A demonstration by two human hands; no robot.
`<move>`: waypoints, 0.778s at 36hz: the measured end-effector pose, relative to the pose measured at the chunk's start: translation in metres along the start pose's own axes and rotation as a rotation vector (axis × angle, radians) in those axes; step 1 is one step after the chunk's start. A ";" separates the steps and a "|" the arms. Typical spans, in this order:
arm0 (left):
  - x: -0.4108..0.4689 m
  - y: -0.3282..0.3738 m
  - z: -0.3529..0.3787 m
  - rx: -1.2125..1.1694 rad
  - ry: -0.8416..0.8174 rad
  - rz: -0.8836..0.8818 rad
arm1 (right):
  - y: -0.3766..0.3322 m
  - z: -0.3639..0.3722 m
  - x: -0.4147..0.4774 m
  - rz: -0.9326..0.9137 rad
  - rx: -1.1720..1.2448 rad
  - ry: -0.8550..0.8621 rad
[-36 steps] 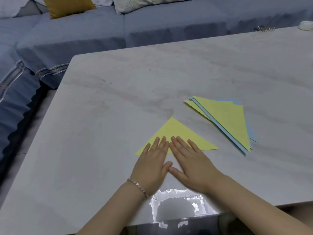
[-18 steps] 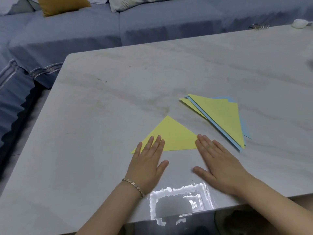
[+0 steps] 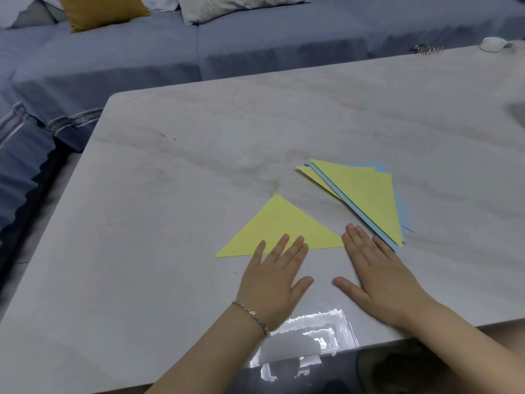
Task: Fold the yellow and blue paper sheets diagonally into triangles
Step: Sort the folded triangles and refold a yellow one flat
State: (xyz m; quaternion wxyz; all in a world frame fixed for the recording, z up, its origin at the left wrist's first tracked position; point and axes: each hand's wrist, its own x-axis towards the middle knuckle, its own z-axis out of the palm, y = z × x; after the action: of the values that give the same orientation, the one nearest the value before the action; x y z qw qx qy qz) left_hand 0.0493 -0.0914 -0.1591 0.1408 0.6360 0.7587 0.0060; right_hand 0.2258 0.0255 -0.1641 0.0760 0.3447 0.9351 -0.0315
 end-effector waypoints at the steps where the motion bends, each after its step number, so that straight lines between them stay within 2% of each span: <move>1: -0.004 -0.006 -0.002 0.014 0.021 -0.023 | 0.000 0.000 0.000 0.001 0.013 -0.007; 5: -0.027 -0.048 -0.004 0.035 0.086 -0.082 | 0.001 0.003 0.000 -0.012 0.021 0.000; 8: -0.049 -0.083 -0.003 0.039 0.054 -0.181 | -0.003 -0.002 0.001 -0.010 0.032 0.031; 9: -0.056 -0.092 -0.003 0.047 0.069 -0.184 | -0.006 -0.003 0.001 -0.027 0.051 0.070; 11: -0.063 -0.099 -0.005 0.031 0.071 -0.194 | -0.013 -0.008 0.003 -0.014 0.136 0.037; 15: -0.061 -0.091 -0.004 -0.070 0.153 -0.231 | -0.027 -0.022 0.024 0.106 0.343 0.234; 16: -0.059 -0.087 -0.004 -0.105 0.182 -0.265 | -0.031 -0.027 0.032 0.132 0.380 0.234; 19: -0.053 -0.076 -0.007 -0.175 0.312 -0.367 | -0.044 -0.041 0.056 0.221 0.408 0.097; 24: -0.045 -0.069 -0.009 -0.223 0.339 -0.448 | -0.057 -0.051 0.084 0.316 0.326 -0.140; 28: -0.042 -0.064 -0.009 -0.143 0.361 -0.468 | -0.058 -0.050 0.083 0.347 0.492 -0.143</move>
State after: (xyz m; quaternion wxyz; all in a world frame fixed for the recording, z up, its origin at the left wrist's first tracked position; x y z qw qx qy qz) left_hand -0.0084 -0.1430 -0.1539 0.0458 0.4210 0.8951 0.1396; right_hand 0.1200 0.0403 -0.1282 0.0599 0.5043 0.8187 -0.2678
